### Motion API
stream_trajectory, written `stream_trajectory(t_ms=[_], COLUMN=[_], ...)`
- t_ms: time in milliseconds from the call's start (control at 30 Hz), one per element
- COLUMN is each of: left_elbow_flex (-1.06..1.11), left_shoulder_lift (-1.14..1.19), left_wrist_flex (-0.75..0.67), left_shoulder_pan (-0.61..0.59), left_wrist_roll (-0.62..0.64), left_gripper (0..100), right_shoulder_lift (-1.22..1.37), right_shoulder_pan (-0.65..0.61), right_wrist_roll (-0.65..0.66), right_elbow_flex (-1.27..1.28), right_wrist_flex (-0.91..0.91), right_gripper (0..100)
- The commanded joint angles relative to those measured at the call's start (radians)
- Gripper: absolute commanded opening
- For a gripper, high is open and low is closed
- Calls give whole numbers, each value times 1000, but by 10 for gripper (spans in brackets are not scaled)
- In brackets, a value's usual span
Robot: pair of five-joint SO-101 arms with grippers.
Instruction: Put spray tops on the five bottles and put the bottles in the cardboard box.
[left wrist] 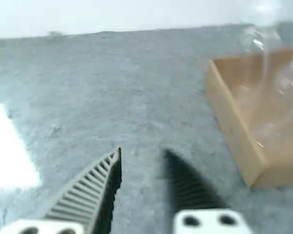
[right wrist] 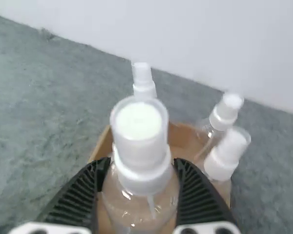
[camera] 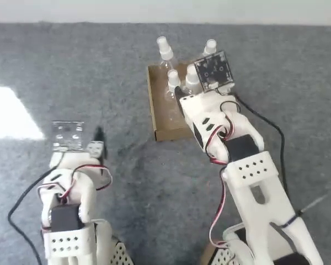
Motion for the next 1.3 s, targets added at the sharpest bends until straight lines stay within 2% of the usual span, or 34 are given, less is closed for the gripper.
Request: stream_trajectory(t_ms=[0, 933, 1267], left_elbow_flex=[-10, -7, -7], left_shoulder_lift=[-14, -14, -14], left_wrist_flex=[-40, -37, -35], left_shoulder_pan=[-40, -38, -38], left_wrist_roll=[48, 51, 51], left_gripper=[13, 11, 11], right_shoulder_lift=[27, 283, 320], right_shoulder_pan=[59, 67, 68], right_wrist_roll=[14, 12, 12], right_elbow_flex=[71, 144, 152], right_wrist_flex=[-157, -403, -403], right_gripper=[6, 6, 6])
